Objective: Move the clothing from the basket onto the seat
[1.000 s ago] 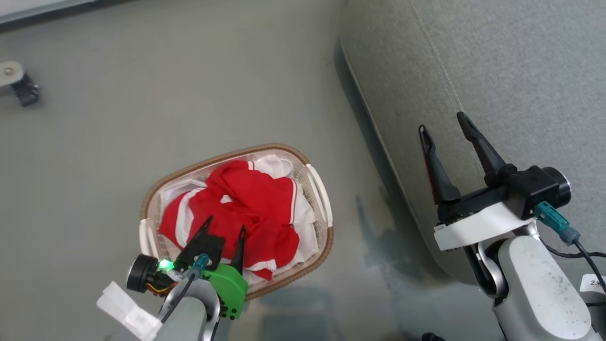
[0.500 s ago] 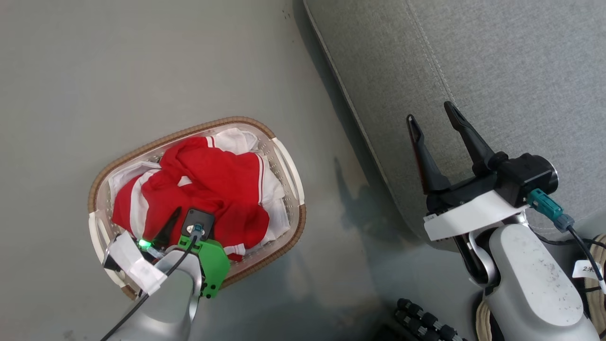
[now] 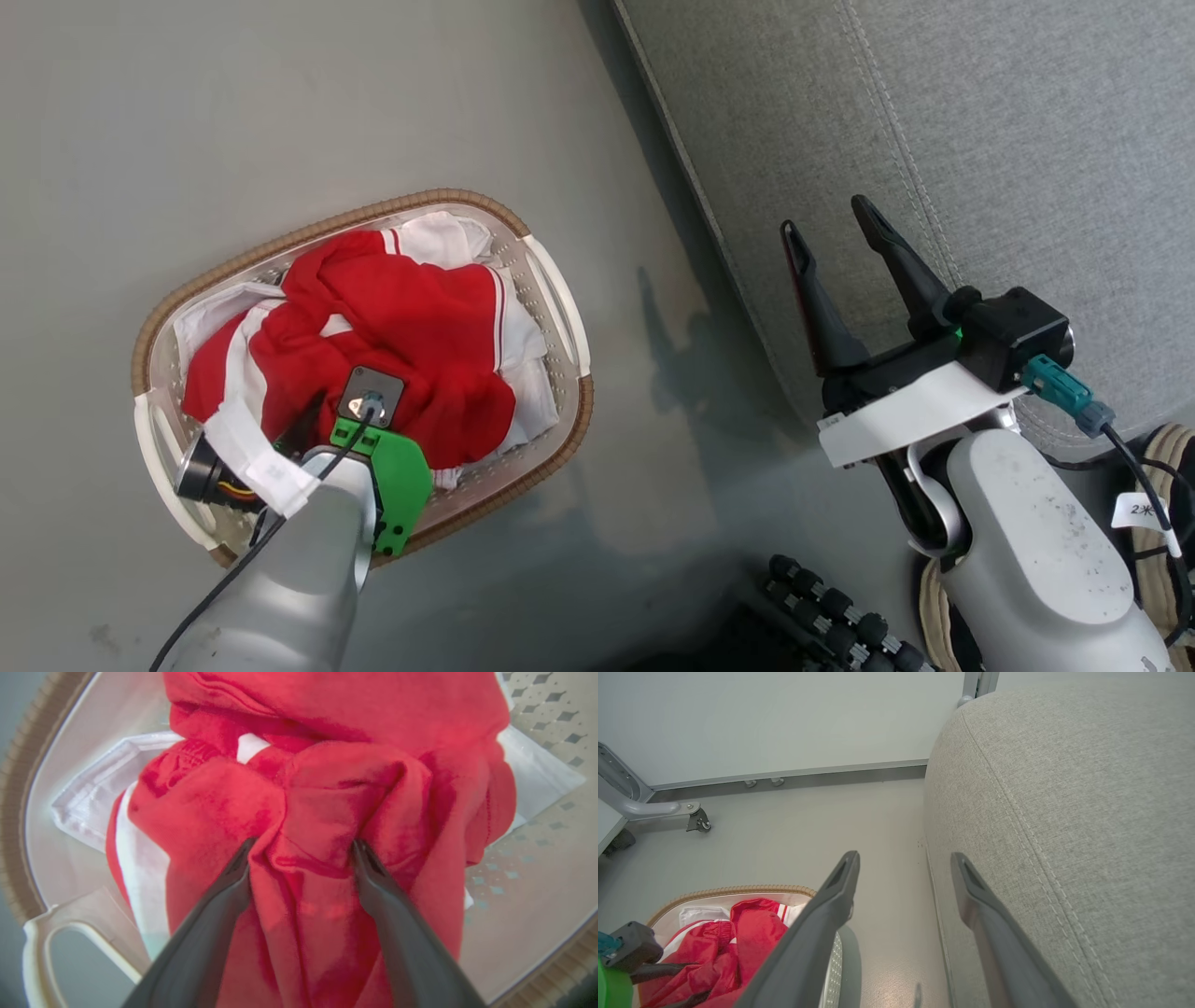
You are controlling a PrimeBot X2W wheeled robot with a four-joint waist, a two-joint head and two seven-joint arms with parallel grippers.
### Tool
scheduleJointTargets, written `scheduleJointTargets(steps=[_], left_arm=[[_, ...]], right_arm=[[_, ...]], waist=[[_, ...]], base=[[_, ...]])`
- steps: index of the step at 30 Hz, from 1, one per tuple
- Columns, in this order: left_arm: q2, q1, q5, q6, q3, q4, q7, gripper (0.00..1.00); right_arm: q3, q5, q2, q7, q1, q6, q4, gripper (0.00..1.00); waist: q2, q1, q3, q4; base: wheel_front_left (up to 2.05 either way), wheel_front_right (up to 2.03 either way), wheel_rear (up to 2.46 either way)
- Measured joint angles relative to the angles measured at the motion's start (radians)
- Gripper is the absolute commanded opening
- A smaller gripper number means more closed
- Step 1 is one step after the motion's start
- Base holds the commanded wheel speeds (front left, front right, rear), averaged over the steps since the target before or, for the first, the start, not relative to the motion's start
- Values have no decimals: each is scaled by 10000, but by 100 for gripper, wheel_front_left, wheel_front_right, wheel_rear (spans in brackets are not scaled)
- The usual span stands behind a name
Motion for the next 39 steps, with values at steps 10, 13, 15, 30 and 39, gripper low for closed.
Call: scheduleJointTargets(steps=[10, 13, 15, 30, 39], left_arm=[[278, -38, -290, -351, -4, 77, 462, 0], [282, -28, -313, -372, -38, 81, 322, 0], [286, 36, -410, -529, -21, 82, -17, 0], [10, 1523, -1114, -978, 33, -203, -1795, 0], [-88, 3134, -1513, -1137, 280, -3183, -1856, 0]], right_arm=[[224, 372, 25, 0, -151, 0, -8, 100], [257, 420, 35, 0, -148, 0, 59, 100], [305, 510, 44, 0, -108, 0, 113, 100], [640, 541, -130, 0, 646, 0, 405, 100], [548, 290, -173, 0, 1530, 0, 489, 100]], waist=[[0, 0, 306, -185], [0, 0, 209, -196], [0, 0, 90, -187], [1, 0, -1613, 213], [0, -1, -3118, 771]], base=[[0, 0, 0], [0, 0, 0], [0, 0, 0], [0, 0, 0], [0, 0, 0]])
